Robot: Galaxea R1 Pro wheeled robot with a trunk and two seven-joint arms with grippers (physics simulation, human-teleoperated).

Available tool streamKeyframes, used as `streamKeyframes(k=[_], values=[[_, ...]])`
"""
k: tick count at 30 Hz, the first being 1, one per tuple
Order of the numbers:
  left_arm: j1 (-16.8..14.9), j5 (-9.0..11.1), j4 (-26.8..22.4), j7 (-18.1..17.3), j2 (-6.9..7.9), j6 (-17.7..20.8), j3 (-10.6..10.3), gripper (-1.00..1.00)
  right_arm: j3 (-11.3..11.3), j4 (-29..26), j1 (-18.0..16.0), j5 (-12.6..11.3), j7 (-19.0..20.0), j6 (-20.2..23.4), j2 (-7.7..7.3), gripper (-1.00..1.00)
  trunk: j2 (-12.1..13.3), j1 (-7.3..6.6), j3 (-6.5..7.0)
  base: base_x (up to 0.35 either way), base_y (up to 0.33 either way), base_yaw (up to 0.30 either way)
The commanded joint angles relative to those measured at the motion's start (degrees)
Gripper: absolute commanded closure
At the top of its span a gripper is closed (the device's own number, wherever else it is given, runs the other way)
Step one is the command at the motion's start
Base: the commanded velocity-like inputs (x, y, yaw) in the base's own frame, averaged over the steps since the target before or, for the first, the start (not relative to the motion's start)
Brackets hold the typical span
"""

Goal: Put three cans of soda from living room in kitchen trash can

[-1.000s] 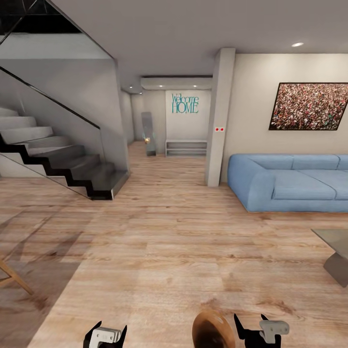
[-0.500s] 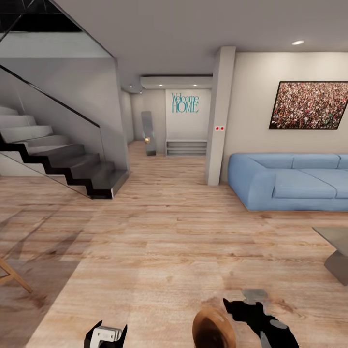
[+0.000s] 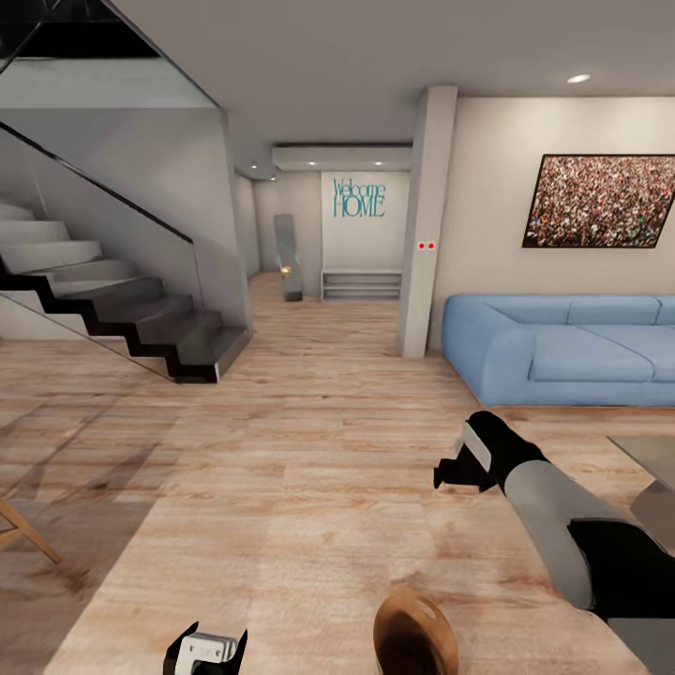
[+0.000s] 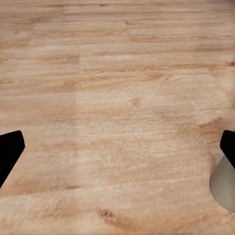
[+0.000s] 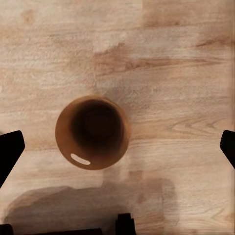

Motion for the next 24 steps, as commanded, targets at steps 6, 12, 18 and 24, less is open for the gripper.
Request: streamKeyframes(k=[6, 12, 18, 24], values=[[0.0, -0.01, -0.09, -0.03, 0.05, 0.11, -0.05, -1.0, 0.07, 3.08, -2.16, -0.12, -0.77, 0.0, 0.3, -1.0, -2.42, 1.33, -1.08, 0.0, 0.0, 0.0], [-0.2, 0.15, -0.14, -0.05, 0.06, 3.13, -0.07, -1.0, 0.07, 4.77, -2.67, -0.33, -0.53, 0.0, 0.72, -1.0, -4.83, 2.64, -2.16, 0.0, 0.0, 0.0], [-0.27, 0.16, -0.36, -0.01, 0.0, 4.63, 0.0, -1.0, 0.02, 5.1, -2.58, -0.4, -0.33, 0.0, 0.87, -1.0, -7.23, 3.96, -3.24, 0.0, 0.0, 0.0], [-0.66, 0.18, -0.3, 0.15, -0.15, 7.95, 0.07, -1.0, -0.12, 5.09, -2.49, -0.37, -0.31, 0.0, 0.75, -1.0, -9.64, 5.28, -4.32, 0.0, 0.0, 0.0]])
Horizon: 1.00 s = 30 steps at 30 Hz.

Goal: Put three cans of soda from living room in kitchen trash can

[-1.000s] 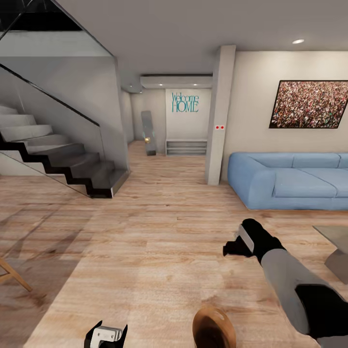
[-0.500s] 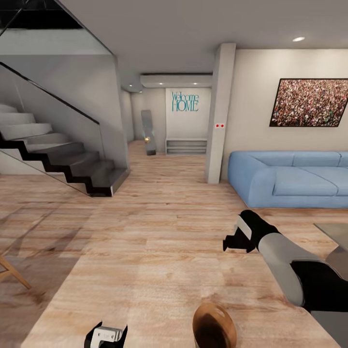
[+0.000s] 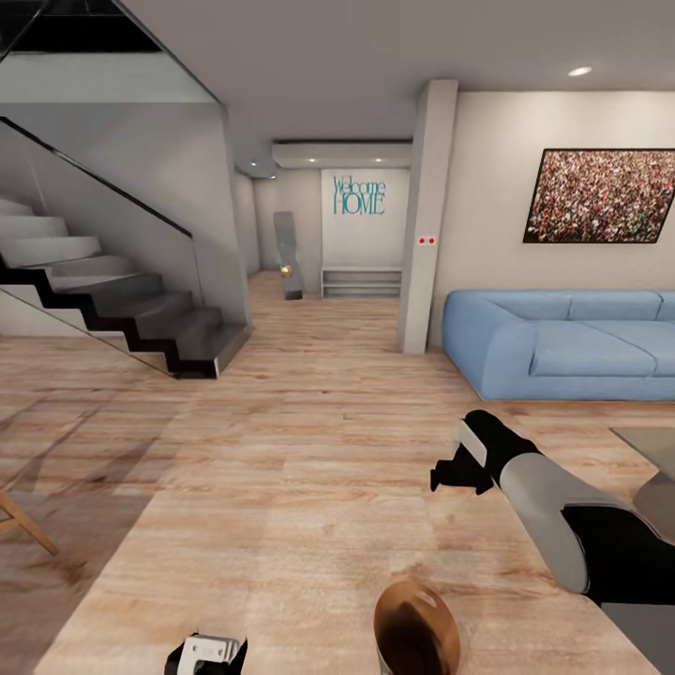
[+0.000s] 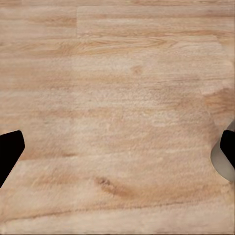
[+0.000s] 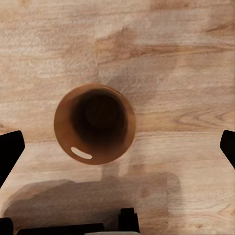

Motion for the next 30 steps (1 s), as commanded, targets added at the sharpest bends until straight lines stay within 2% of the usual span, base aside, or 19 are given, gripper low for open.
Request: streamKeyframes(k=[1, 10, 11, 13, 15, 20, 23, 28, 30], values=[[-0.08, 0.02, -0.06, 0.02, -0.03, 0.88, 0.01, -1.0, -0.02, -0.01, 0.02, 0.0, 0.0, 0.0, -0.05, -1.0, -0.42, 0.23, -0.18, 0.0, 0.0, 0.0], [-2.33, 0.15, 0.17, 0.2, -0.21, 10.44, 0.29, -1.0, 0.07, -0.04, 0.15, 0.15, -0.21, 0.0, -0.13, -1.0, -4.03, 2.2, -1.8, 0.0, 0.0, 0.0], [-2.97, 0.29, 0.23, 0.23, -0.22, 12.84, 0.33, -1.0, 0.08, -0.04, 0.17, 0.17, -0.3, 0.0, -0.08, -1.0, -4.43, 2.42, -1.98, 0.0, 0.0, 0.0], [-3.32, 0.49, 0.27, 0.24, -0.22, 14.05, 0.34, -1.0, 0.08, -0.04, 0.18, 0.18, -0.35, 0.0, -0.06, -1.0, -5.23, 2.86, -2.34, 0.0, 0.0, 0.0], [-4.24, 1.89, 0.32, 0.25, -0.09, 17.37, 0.29, -1.0, 0.09, -0.03, 0.19, 0.21, -0.43, 0.0, -0.02, -1.0, -6.03, 3.3, -2.7, 0.0, 0.0, 0.0], [-5.15, 5.62, 0.39, -0.03, 0.24, 22.3, -0.01, -1.0, 0.04, -0.03, 0.2, 0.27, -0.38, 0.0, -0.31, -1.0, -8.04, 4.4, -3.6, 0.0, 0.0, 0.0], [-5.54, 6.63, 1.13, -0.36, 0.32, 23.61, -0.08, -1.0, 0.0, -0.13, 0.22, 0.29, -0.31, 0.0, -0.56, -1.0, -9.24, 5.06, -4.13, 0.0, 0.0, 0.0], [-6.8, 7.04, 2.8, -0.54, 0.36, 24.18, -0.13, -1.0, 0.02, -0.19, 0.26, 0.26, -0.28, 0.0, -0.65, -1.0, -11.24, 6.16, -5.03, 0.0, 0.0, 0.0], [-8.74, 7.29, 6.04, -0.59, 0.37, 24.43, -0.13, -1.0, 0.08, -0.13, 0.37, 0.24, -0.29, 0.0, -0.59, -1.0, -12.05, 6.6, -5.39, 0.0, 0.0, 0.0]])
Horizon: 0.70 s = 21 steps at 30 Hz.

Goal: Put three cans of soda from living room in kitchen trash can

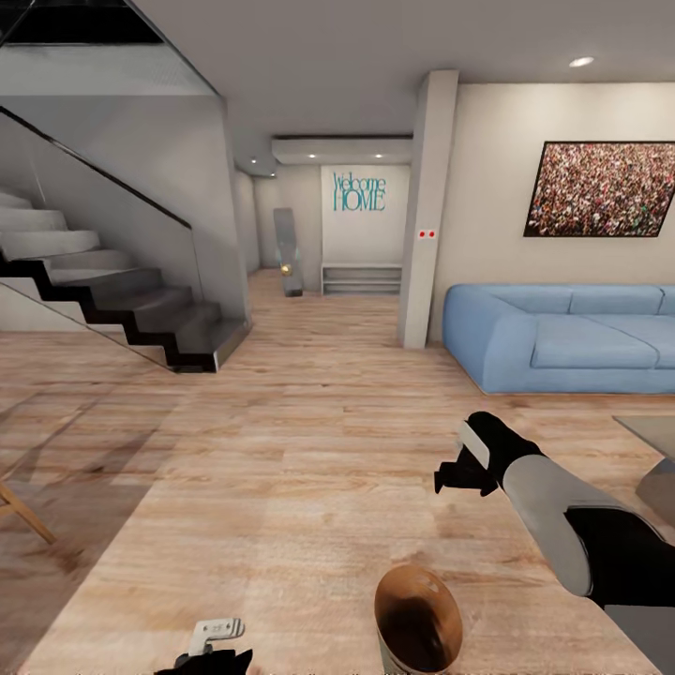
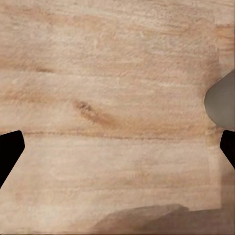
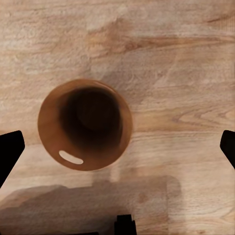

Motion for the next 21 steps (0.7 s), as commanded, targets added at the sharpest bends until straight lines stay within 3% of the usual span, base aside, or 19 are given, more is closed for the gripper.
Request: streamKeyframes(k=[1, 15, 19, 20, 21], values=[[-0.3, 0.04, 0.58, 0.0, 0.0, 0.02, 0.0, -1.0, 0.0, 0.02, 0.02, 0.02, -0.01, 0.0, 0.02, -1.0, -0.42, 0.23, -0.18, 0.0, 0.0, 0.0], [-1.34, 0.43, 2.31, -0.07, 0.09, -0.47, 0.06, -1.0, 0.09, -0.14, 0.99, 0.13, -0.03, 0.0, -0.16, -1.0, -6.03, 3.3, -2.7, 0.0, 0.0, 0.0], [-2.63, 0.52, 0.75, -0.13, 0.4, 0.0, 0.11, -1.0, 0.09, -0.26, 1.08, 0.14, 0.01, 0.0, -0.21, -1.0, -7.64, 4.18, -3.42, 0.0, 0.0, 0.0], [-5.45, 0.43, -2.74, -0.18, 0.87, 4.18, 0.15, -1.0, 0.13, -0.2, 1.16, 0.14, -0.02, 0.0, -0.17, -1.0, -8.04, 4.4, -3.6, 0.0, 0.0, 0.0], [-6.32, 0.47, -3.53, -0.2, 1.03, 5.85, 0.15, -1.0, 0.14, -0.18, 1.18, 0.14, -0.02, 0.0, -0.14, -1.0, -8.44, 4.62, -3.78, 0.0, 0.0, 0.0]])
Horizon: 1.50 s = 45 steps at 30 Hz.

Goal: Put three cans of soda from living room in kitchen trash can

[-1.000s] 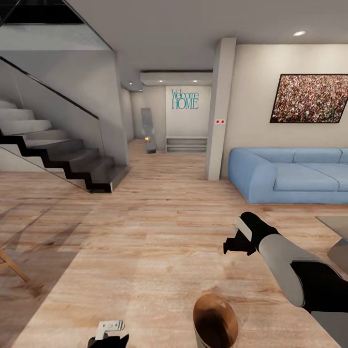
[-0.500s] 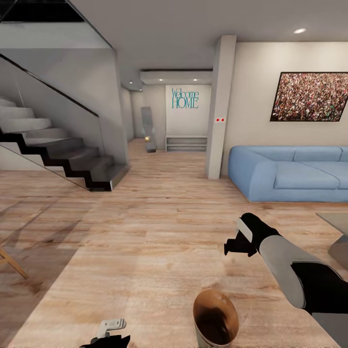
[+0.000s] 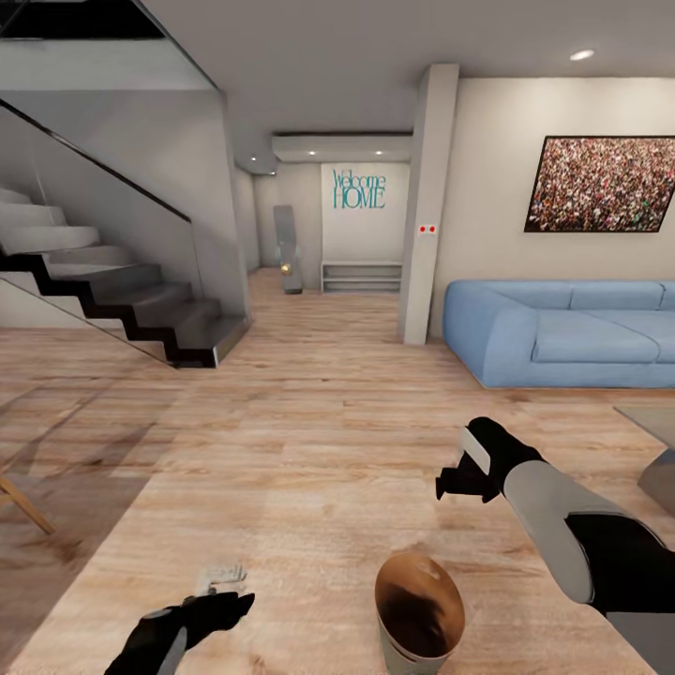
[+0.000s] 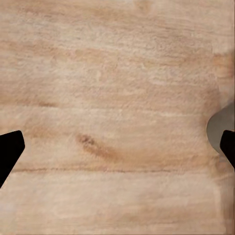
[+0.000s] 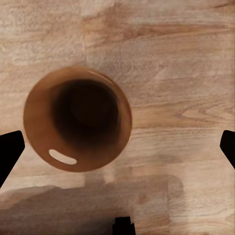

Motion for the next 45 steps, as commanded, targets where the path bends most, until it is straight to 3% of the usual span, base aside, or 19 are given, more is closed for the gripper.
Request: streamKeyframes(k=[1, 3, 6, 9, 14, 21, 34, 45], values=[[-1.03, 0.01, -0.81, -0.03, 0.19, 1.84, 0.02, -1.0, 0.01, 0.0, 0.01, 0.0, -0.01, 0.0, 0.03, -1.0, -0.42, 0.23, -0.19, 0.0, 0.0, 0.0], [-6.56, -0.08, -2.94, -0.03, 1.12, 9.02, 0.1, -1.0, 0.03, 0.02, 0.04, -0.01, -0.02, 0.0, 0.07, -1.0, -1.22, 0.67, -0.55, 0.0, 0.0, 0.0], [-13.04, -0.15, -2.13, 0.06, 1.63, 14.28, 0.24, -1.0, 0.04, 0.1, 0.07, 0.0, -0.07, 0.0, 0.08, -1.0, -2.42, 1.32, -1.09, 0.0, 0.0, 0.0], [-15.46, 0.06, -0.66, 0.05, 1.86, 15.7, 0.56, -1.0, 0.04, 0.13, 0.09, 0.0, -0.12, 0.0, 0.07, -1.0, -3.62, 1.98, -1.63, 0.0, 0.0, 0.0], [-19.16, 1.0, 5.38, -0.01, 3.2, 16.19, 3.19, -1.0, 0.05, 0.06, 0.13, 0.0, -0.17, 0.0, 0.1, -1.0, -5.63, 3.08, -2.53, 0.0, 0.0, 0.0], [-20.72, 1.52, 13.28, -0.22, 4.08, 9.98, 4.81, -1.0, 0.62, -0.07, 1.72, 0.08, -0.28, 0.0, 0.4, -1.0, -8.44, 4.62, -3.78, 0.0, 0.0, 0.0], [-20.75, 1.53, 13.59, -0.27, 4.16, 9.12, 4.85, -1.0, 0.78, -0.31, 2.64, 0.09, -0.34, 0.0, 0.47, -1.0, -13.65, 7.47, -6.12, 0.0, 0.0, 0.0], [-20.72, 1.54, 13.43, -0.28, 4.16, 7.68, 4.85, -1.0, 0.84, -0.34, 2.78, 0.09, -0.38, 0.0, 0.48, -1.0, -13.65, 7.47, -6.12, 0.002, 0.0, 0.0]])
